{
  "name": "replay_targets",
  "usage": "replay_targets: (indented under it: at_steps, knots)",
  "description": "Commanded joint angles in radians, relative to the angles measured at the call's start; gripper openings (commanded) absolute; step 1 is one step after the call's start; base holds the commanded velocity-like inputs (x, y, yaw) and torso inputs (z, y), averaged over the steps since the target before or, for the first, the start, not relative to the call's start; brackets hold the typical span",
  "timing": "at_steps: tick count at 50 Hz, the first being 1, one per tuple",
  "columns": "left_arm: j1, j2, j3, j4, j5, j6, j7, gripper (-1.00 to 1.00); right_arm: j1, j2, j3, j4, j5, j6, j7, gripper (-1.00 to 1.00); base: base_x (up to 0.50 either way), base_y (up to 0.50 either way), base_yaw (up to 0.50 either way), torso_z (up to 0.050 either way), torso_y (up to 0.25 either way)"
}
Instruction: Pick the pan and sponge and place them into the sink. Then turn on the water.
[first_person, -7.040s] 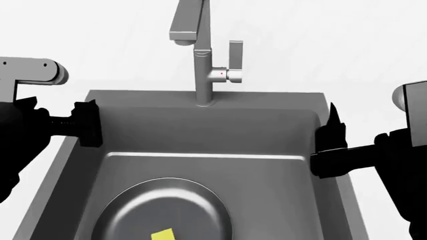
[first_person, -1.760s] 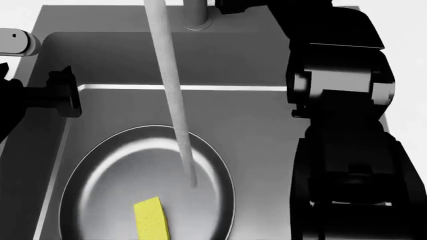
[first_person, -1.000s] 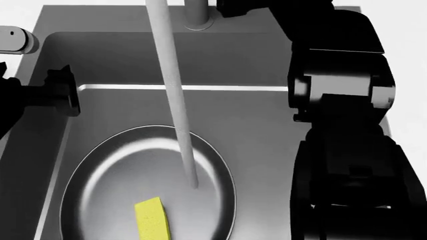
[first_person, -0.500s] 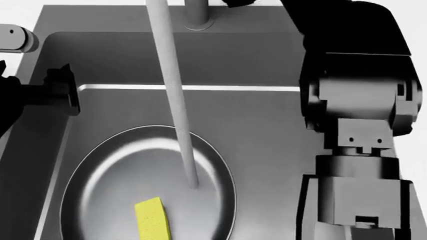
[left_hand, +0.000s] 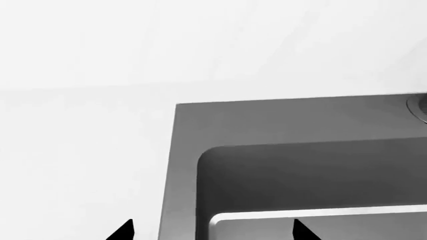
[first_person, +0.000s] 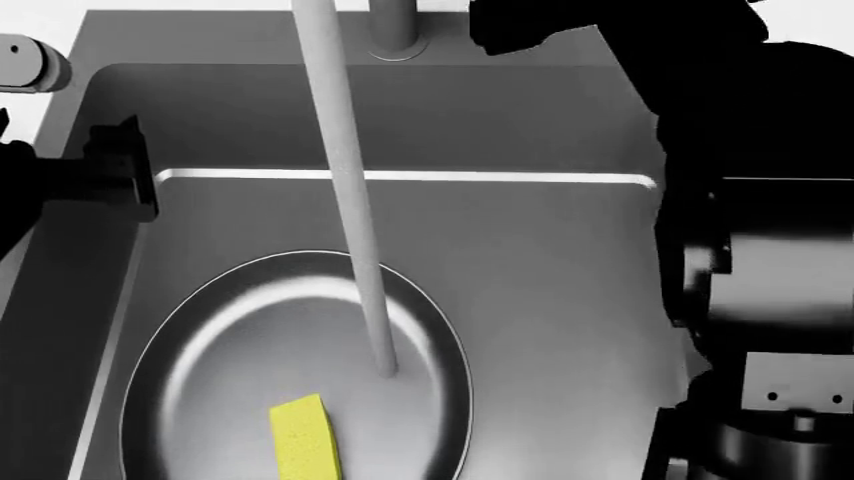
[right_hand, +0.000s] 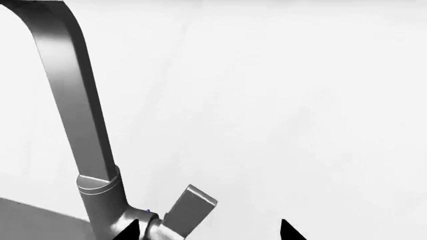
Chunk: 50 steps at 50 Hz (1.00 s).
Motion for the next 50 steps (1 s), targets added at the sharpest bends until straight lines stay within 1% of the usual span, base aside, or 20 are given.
replay_targets:
  at_steps: [1, 6, 13, 17, 20, 23, 25, 28, 30, 32, 40, 44, 50]
  knots:
    - [-0.005, 0.003, -0.004, 0.015, -0.007, 0.015, 0.015, 1.00, -0.131, 0.076, 0.038, -0.352, 0.036, 0.265, -0.029, 1.00, 0.00, 0.00, 0.00, 0.000, 0.000]
    - [-0.006, 0.009, -0.002, 0.017, -0.004, 0.015, 0.004, 1.00, -0.156, 0.102, 0.093, -0.509, 0.058, 0.352, -0.034, 1.00, 0.00, 0.00, 0.00, 0.000, 0.000]
    - [0.003, -0.015, -0.006, 0.022, -0.007, 0.016, 0.015, 1.00, -0.206, 0.165, 0.131, -0.682, 0.081, 0.490, -0.053, 1.00, 0.00, 0.00, 0.00, 0.000, 0.000]
    - [0.015, -0.022, -0.002, 0.031, -0.005, 0.016, 0.016, 1.00, -0.195, 0.183, 0.176, -0.762, 0.088, 0.576, -0.053, 1.00, 0.00, 0.00, 0.00, 0.000, 0.000]
    - [0.012, -0.029, -0.019, 0.028, -0.030, -0.003, 0.000, 1.00, -0.200, 0.207, 0.187, -0.817, 0.097, 0.625, -0.058, 1.00, 0.00, 0.00, 0.00, 0.000, 0.000]
    - [0.012, -0.035, -0.024, 0.042, -0.046, -0.025, -0.021, 1.00, -0.214, 0.234, 0.202, -0.848, 0.131, 0.646, -0.040, 1.00, 0.00, 0.00, 0.00, 0.000, 0.000]
    - [0.012, -0.047, -0.032, 0.065, -0.066, -0.049, -0.043, 1.00, -0.230, 0.279, 0.245, -0.853, 0.291, 0.647, 0.067, 1.00, 0.00, 0.00, 0.00, 0.000, 0.000]
    - [0.015, -0.073, -0.054, 0.099, -0.095, -0.068, -0.061, 1.00, -0.238, 0.371, 0.312, -0.835, 0.681, 0.647, 0.352, 1.00, 0.00, 0.00, 0.00, 0.000, 0.000]
    - [0.013, -0.089, -0.065, 0.115, -0.107, -0.079, -0.071, 1.00, -0.233, 0.414, 0.343, -0.816, 0.887, 0.646, 0.506, 1.00, 0.00, 0.00, 0.00, 0.000, 0.000]
    - [0.006, -0.104, -0.078, 0.138, -0.129, -0.097, -0.088, 1.00, -0.238, 0.457, 0.365, -0.806, 1.054, 0.645, 0.633, 1.00, 0.00, 0.00, 0.00, 0.000, 0.000]
    - [0.000, -0.154, -0.123, 0.212, -0.200, -0.145, -0.140, 1.00, -0.294, 0.556, 0.429, -0.784, 1.431, 0.624, 0.925, 1.00, 0.00, 0.00, 0.00, 0.000, 0.000]
    - [0.008, -0.176, -0.145, 0.247, -0.238, -0.161, -0.163, 1.00, -0.322, 0.615, 0.450, -0.777, 1.568, 0.589, 1.035, 1.00, 0.00, 0.00, 0.00, 0.000, 0.000]
    - [0.026, -0.200, -0.167, 0.282, -0.282, -0.178, -0.191, 1.00, -0.366, 0.694, 0.485, -0.782, 1.696, 0.534, 1.130, 1.00, 0.00, 0.00, 0.00, 0.000, 0.000]
